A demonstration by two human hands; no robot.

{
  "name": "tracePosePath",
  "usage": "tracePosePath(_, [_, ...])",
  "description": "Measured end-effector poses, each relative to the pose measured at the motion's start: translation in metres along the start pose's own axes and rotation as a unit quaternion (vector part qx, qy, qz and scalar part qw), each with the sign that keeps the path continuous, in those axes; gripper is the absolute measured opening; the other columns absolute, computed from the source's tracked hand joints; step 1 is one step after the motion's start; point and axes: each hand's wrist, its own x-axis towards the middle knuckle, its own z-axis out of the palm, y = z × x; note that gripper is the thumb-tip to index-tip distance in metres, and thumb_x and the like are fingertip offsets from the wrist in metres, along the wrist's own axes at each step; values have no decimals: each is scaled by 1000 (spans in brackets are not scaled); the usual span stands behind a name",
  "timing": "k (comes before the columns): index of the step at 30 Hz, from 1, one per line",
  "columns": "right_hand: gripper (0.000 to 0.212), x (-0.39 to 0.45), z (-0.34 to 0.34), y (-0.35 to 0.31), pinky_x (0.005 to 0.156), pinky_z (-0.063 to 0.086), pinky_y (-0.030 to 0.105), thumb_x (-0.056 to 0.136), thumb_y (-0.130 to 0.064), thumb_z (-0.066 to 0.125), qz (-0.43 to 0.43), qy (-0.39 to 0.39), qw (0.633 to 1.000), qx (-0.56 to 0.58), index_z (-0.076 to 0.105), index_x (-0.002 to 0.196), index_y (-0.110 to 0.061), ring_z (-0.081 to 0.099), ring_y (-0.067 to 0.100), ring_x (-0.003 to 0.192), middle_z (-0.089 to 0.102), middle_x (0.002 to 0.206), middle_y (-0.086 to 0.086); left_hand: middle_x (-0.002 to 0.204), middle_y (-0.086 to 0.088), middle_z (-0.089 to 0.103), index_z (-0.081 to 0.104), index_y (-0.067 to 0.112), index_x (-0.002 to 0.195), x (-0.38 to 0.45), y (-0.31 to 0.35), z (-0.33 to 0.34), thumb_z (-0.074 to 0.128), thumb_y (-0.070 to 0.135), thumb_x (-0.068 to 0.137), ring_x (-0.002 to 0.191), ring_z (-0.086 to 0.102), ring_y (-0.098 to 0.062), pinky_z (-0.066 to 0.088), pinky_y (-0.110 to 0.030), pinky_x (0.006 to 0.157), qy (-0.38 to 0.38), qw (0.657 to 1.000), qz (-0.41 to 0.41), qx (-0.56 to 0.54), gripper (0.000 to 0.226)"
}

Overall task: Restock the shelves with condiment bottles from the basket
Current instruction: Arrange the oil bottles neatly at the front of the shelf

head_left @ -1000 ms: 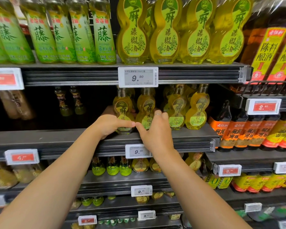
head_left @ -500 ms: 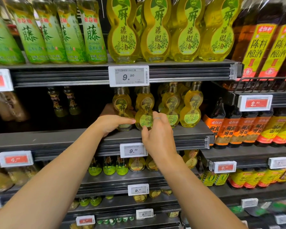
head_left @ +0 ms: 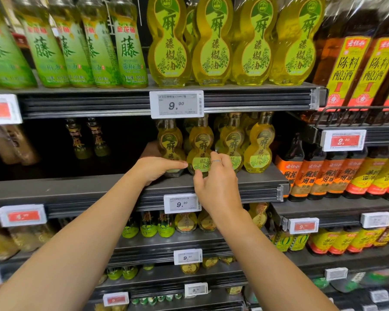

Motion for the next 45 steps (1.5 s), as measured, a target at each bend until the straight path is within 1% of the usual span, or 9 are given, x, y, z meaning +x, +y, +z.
tracePosePath(4, [64,-4,-3,-1,103,49,40,99,-26,60,-1,-12,1000,19,34,153,-3,64,29,110,38,147,8,83,20,76,76,26,95,-5,-2,0,100,39,46,75,71,7,50,-6,58,66,997,49,12,56])
tracePosePath(7, [58,-14,-5,3,101,50,35,97,-27,61,0,0,1000,25,42,149,-10,61,22,114,42,143,3,89,34,66,55,42,114,-17,-2,-12,96,52,50,83,62,20,44,1,63,76,985,112,106,77])
tracePosePath(12, [40,-43,-3,25,79,40,-1,93,-20,65,5,13,999,33,58,132,-17,63,15,104,46,127,-9,96,19,72,65,35,100,-36,-25,-42,88,41,69,87,69,6,53,-16,82,97,972,156,143,39])
tracePosePath(17, [38,-68,-4,43,102,50,31,92,-13,65,-36,21,999,33,61,129,-15,49,15,130,47,140,-3,96,14,71,67,34,95,-68,-34,-51,81,17,83,88,69,4,52,-13,82,111,955,199,192,26])
tracePosePath(20, [37,-79,-12,54,102,49,47,89,-10,67,-52,37,997,40,63,125,-14,46,19,129,50,136,0,95,18,70,68,31,97,-95,-33,-51,78,16,86,91,64,10,45,-6,84,129,942,210,227,21])
tracePosePath(27, [32,-117,-34,120,91,55,44,92,-17,67,-44,-77,996,30,63,123,-18,62,23,103,50,118,-9,112,13,64,69,22,105,-189,-76,-9,72,13,88,108,53,1,29,1,94,264,904,191,276,19])
tracePosePath(32, [28,-184,-18,196,79,50,28,90,-9,70,59,-287,956,31,65,117,-5,65,33,104,64,112,11,104,-4,72,69,12,100,-257,-171,59,72,7,87,94,65,-21,51,-33,84,247,941,-25,230,14])
tracePosePath(40, [7,-327,36,296,86,54,47,85,-6,72,137,-525,838,-55,66,81,-5,67,41,92,70,92,21,87,-11,68,62,16,77,-385,-313,159,69,-8,83,81,63,-21,51,-29,78,155,915,-361,86,26])
tracePosePath(45, [20,-388,64,316,89,48,34,90,-21,66,146,-627,754,-133,71,105,-9,64,36,110,70,112,15,100,-11,74,71,11,96,-436,-384,210,70,27,81,95,67,-23,53,-30,86,93,881,-459,75,21])
